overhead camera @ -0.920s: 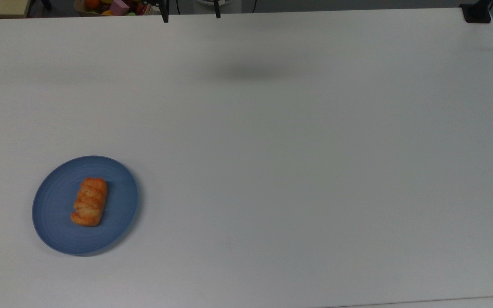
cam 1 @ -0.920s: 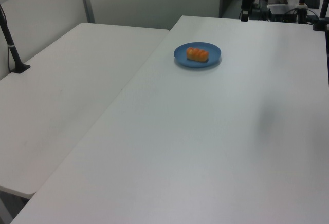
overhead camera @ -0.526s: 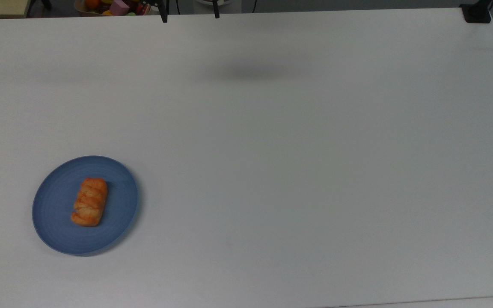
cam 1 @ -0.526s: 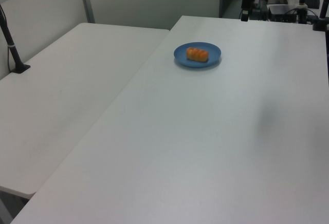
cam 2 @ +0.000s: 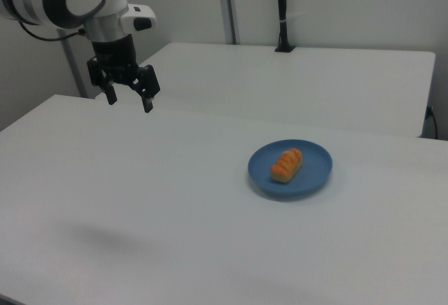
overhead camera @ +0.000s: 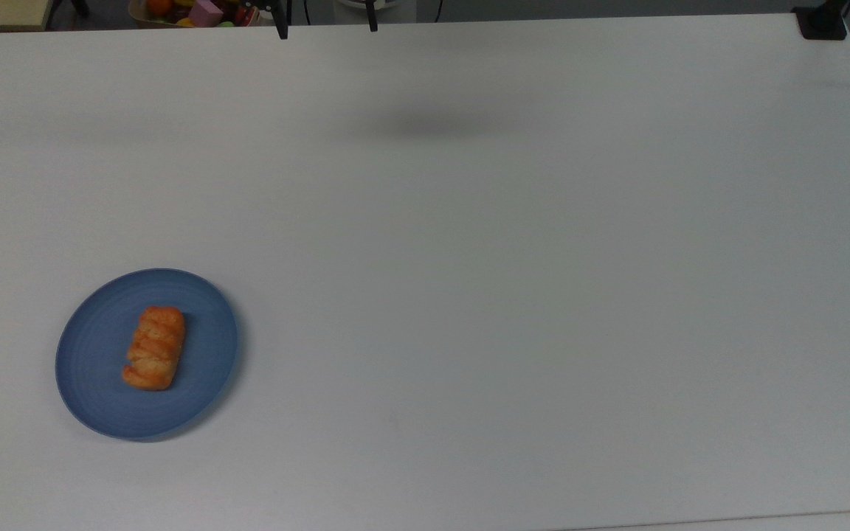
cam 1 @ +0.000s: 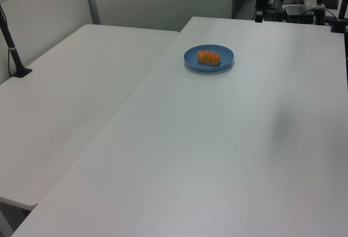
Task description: Put the bread on the table
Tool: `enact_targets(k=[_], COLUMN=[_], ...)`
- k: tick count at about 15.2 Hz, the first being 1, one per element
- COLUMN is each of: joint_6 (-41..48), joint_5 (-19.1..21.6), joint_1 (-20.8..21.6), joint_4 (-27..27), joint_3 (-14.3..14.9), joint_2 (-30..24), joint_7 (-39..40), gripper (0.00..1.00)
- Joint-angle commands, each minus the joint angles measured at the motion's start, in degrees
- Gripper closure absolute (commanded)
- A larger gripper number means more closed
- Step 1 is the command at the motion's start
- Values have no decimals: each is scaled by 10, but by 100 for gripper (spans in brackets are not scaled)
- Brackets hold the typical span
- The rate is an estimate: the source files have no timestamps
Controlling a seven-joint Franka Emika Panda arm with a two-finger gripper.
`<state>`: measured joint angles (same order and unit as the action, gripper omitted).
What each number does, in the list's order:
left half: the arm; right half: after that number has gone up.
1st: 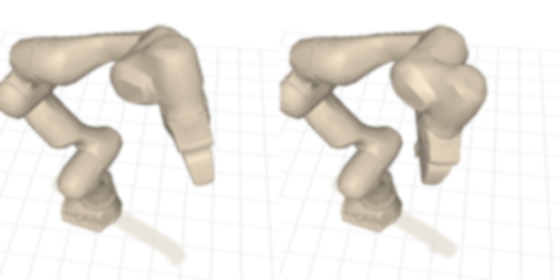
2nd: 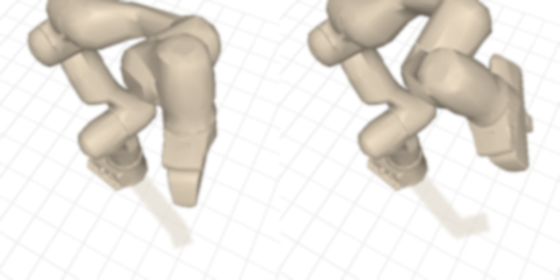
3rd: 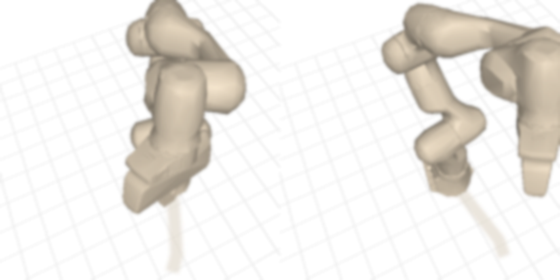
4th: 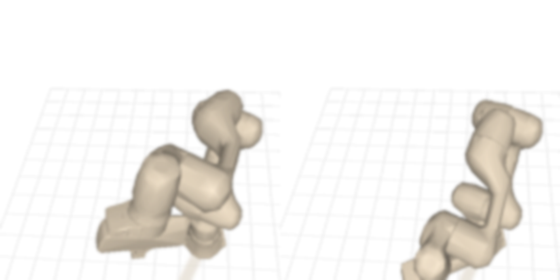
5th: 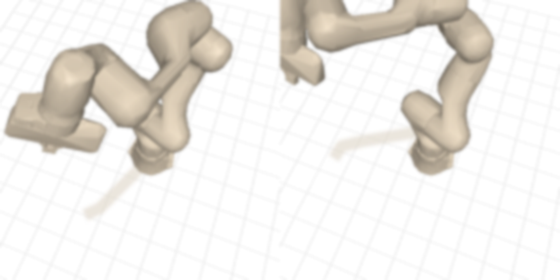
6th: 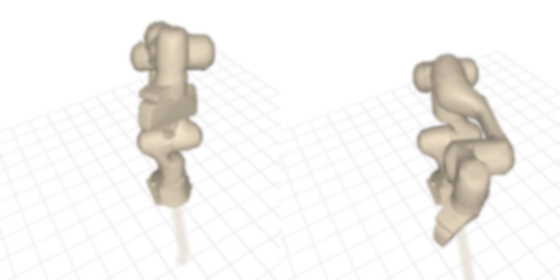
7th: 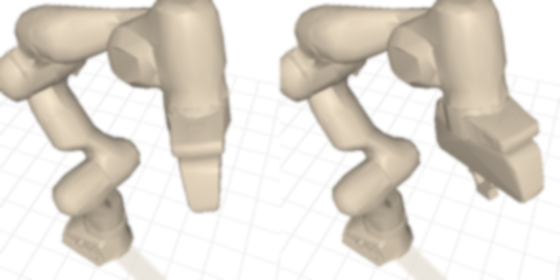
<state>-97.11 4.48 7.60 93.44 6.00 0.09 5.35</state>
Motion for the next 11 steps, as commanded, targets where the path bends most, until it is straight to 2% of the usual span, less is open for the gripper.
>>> enact_targets(k=[1,6,11], joint_6=[-7,-10,-15], joint_5=[-7,-6,-6], joint_1=[2,2,-9], joint_4=[12,10,-14], joint_3=[3,1,1], joint_2=[-8,-5,24], joint_7=[11,12,11], gripper=[0,0,0])
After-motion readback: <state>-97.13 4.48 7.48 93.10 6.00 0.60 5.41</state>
